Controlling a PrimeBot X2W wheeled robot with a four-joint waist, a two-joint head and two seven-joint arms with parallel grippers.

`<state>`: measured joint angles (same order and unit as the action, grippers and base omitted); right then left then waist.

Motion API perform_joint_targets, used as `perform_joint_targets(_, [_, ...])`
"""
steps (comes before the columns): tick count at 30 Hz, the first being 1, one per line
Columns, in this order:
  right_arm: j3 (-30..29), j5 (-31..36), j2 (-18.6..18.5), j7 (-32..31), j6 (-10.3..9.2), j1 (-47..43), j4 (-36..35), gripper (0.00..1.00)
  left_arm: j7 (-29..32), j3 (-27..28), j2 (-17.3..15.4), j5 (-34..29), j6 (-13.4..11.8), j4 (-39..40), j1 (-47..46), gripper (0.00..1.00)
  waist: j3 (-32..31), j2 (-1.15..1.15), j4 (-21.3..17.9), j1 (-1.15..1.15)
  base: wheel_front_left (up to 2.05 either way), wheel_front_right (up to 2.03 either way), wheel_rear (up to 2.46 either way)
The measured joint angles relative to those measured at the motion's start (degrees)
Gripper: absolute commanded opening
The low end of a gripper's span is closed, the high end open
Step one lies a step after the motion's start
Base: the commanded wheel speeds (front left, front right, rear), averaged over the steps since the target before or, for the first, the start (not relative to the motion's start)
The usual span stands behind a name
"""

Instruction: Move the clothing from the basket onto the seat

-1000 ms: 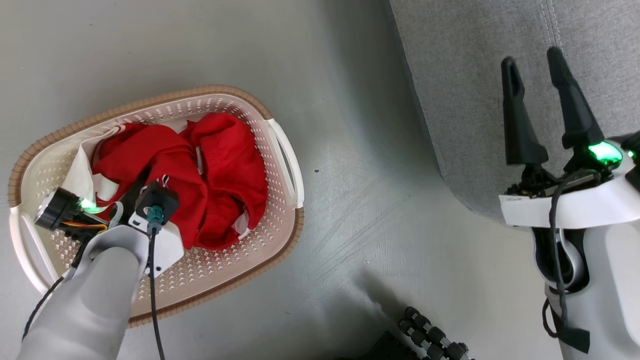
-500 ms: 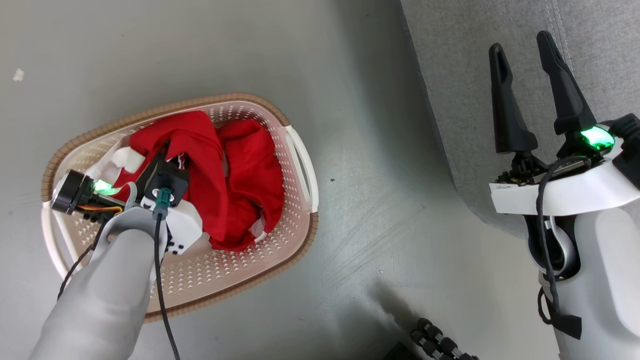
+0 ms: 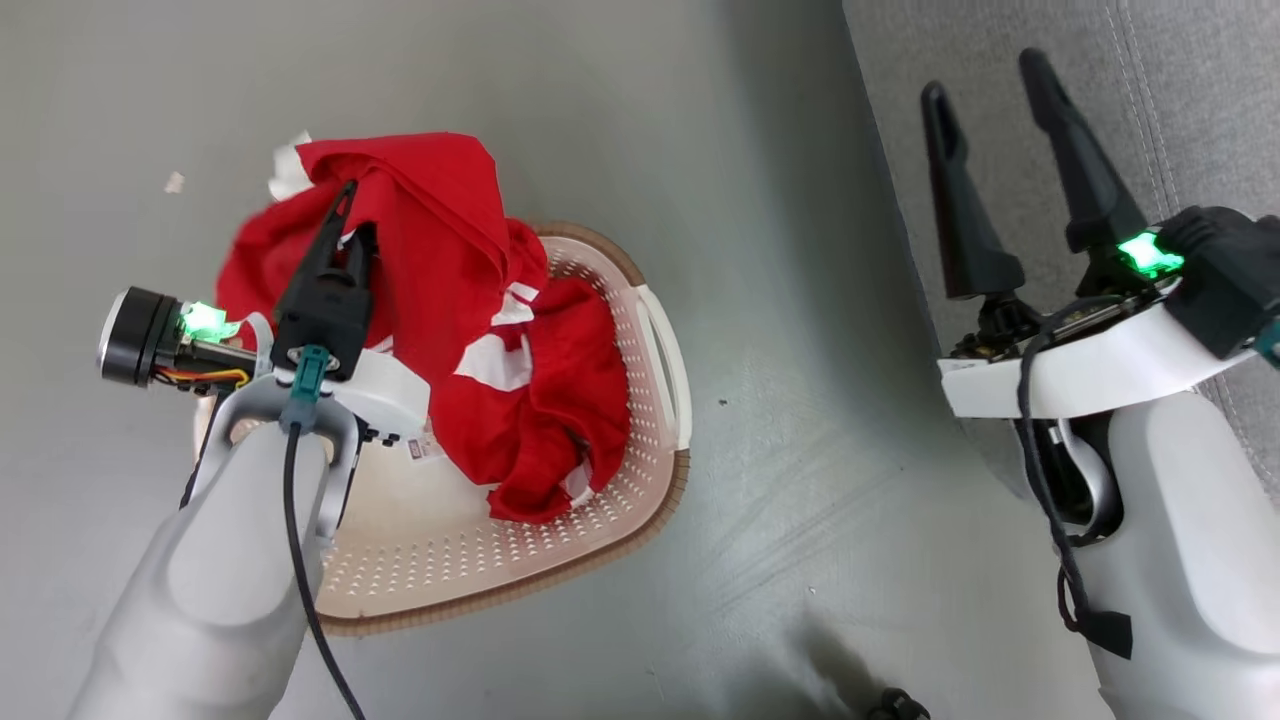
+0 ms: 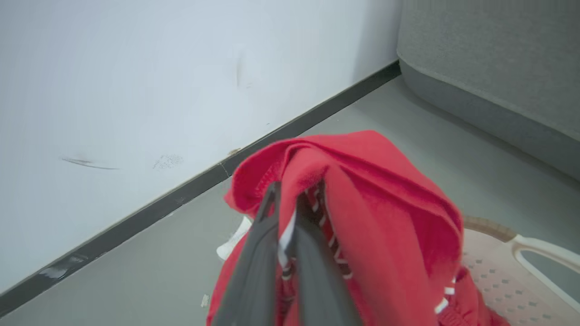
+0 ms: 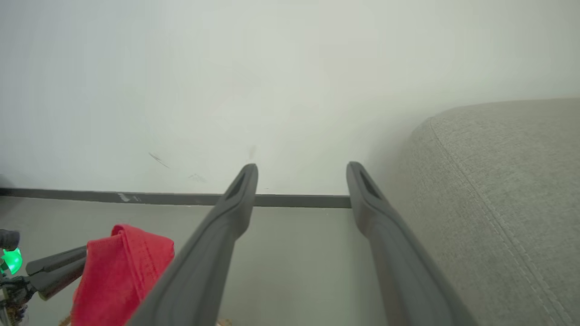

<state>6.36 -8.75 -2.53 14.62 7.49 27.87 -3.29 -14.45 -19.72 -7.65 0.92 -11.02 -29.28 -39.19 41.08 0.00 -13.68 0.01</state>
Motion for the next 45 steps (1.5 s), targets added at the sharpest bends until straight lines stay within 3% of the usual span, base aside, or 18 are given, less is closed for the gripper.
perform_joint_targets(8, [0.5, 1.9, -0.1, 0.0, 0.0, 0.0, 2.3, 1.0, 0.0, 1.8, -0.8, 1.1, -1.0, 9.0, 3.4, 0.0, -4.2, 0.0, 2.5, 0.0, 0.0, 0.0, 0.0])
perform_joint_targets(18, [1.6, 3.5, -1.4, 0.0, 0.0, -0.8, 5.1, 1.0, 0.0, 2.3, -1.3, 3.6, -0.3, 15.8, 7.8, 0.0, -10.5, 0.0, 5.5, 0.0, 0.0, 0.0, 0.0])
perform_joint_targets(29, [2.5, 4.1, -3.6, 0.0, 0.0, -4.2, 7.7, 1.0, 0.0, 2.2, -3.5, 5.7, 4.5, 18.4, 10.7, 0.0, -18.0, 0.0, 8.0, 0.0, 0.0, 0.0, 0.0])
perform_joint_targets(36, [3.9, 4.1, -4.9, 0.0, 0.0, -6.5, 9.4, 1.0, 0.0, 2.4, -3.6, 7.7, 6.3, 18.5, 12.8, 0.0, -22.2, 0.0, 9.2, 0.0, 0.0, 0.0, 0.0])
perform_joint_targets(45, [10.3, 1.0, -8.1, 0.0, 0.0, -8.0, 12.3, 1.0, 0.0, 0.9, -4.1, 9.8, 10.5, 18.0, 13.7, 0.0, -28.3, 0.0, 10.9, 0.0, 0.0, 0.0, 0.0])
